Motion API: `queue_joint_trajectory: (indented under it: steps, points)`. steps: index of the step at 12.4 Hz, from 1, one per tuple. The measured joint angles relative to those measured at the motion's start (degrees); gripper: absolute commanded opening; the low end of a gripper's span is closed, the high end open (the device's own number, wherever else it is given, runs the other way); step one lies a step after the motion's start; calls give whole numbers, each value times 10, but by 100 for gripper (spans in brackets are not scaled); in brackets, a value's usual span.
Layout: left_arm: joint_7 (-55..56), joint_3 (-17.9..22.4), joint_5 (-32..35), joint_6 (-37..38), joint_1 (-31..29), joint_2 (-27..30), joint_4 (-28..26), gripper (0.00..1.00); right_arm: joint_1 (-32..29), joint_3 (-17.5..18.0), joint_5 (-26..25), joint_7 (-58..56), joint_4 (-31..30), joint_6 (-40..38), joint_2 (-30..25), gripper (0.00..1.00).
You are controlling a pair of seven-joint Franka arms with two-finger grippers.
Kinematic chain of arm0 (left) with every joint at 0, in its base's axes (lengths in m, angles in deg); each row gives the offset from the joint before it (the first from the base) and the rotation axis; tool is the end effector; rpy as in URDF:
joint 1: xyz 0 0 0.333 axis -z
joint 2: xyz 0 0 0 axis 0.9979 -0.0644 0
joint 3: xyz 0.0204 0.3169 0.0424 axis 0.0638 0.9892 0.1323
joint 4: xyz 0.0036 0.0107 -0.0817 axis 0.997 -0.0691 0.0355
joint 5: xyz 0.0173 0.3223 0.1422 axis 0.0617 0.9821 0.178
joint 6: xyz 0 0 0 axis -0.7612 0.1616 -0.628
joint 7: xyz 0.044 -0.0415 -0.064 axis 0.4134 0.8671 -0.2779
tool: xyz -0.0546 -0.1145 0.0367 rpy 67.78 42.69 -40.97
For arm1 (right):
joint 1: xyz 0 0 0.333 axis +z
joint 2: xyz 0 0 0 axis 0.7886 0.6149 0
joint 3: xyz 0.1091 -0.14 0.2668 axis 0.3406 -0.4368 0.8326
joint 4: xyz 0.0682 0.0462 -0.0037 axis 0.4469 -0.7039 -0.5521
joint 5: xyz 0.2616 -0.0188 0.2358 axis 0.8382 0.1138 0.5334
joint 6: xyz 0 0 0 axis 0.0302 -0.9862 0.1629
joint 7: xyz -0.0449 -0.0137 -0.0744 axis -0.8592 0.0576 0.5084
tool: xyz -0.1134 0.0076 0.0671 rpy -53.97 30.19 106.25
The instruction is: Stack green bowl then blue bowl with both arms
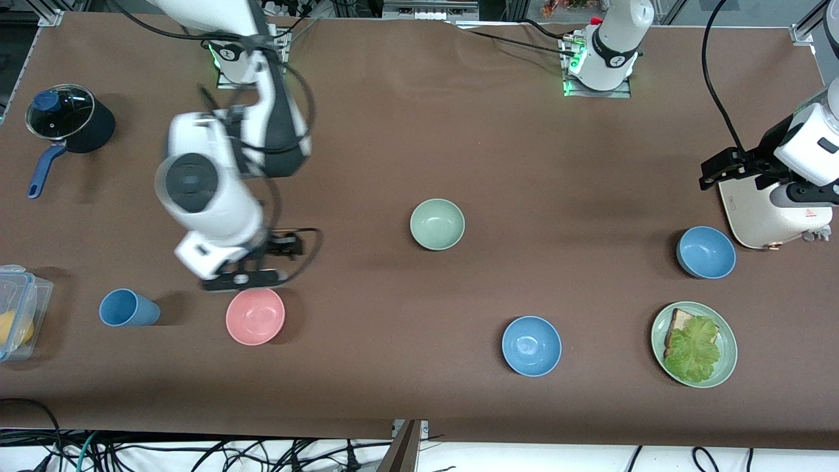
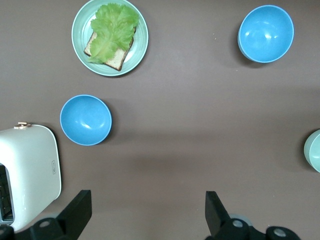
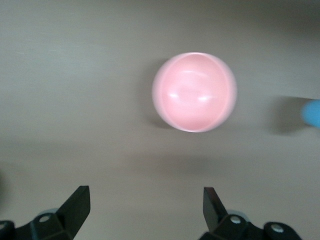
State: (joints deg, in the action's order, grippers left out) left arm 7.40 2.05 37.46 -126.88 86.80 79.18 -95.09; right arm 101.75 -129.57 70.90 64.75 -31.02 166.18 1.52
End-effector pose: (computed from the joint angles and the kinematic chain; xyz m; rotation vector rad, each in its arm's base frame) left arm 0.5309 -0.0048 0.5602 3.1391 0.0724 -0.0801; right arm 0.6267 0.2028 0.4193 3.0445 0.1790 -0.0277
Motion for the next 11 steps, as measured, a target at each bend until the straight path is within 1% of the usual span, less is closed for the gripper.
queue_joint_trajectory:
  steps: [1,4,7,8,9,10,11]
  points:
    - [0,0,0,2,-2,-1,0,100,-22,-10,8,-34,0,-23,-8,100]
    - [-1,1,0,5,-19,-11,0,100,-71,-10,12,-60,-3,-65,-13,100]
    - [-1,2,0,5,-40,-21,0,100,-98,-8,12,-60,-4,-72,-18,100]
    - [-1,2,0,5,-47,-27,0,100,-120,2,11,-60,-4,-72,-31,100]
    - [-1,3,0,4,-54,-33,0,100,-156,31,-2,-61,-5,-73,-54,100]
    - [-3,3,0,3,-63,-41,1,100,-201,71,-37,-63,-6,-75,-84,100]
    - [-12,3,0,-4,-79,-53,0,100,-250,119,-81,-65,-9,-78,-122,100]
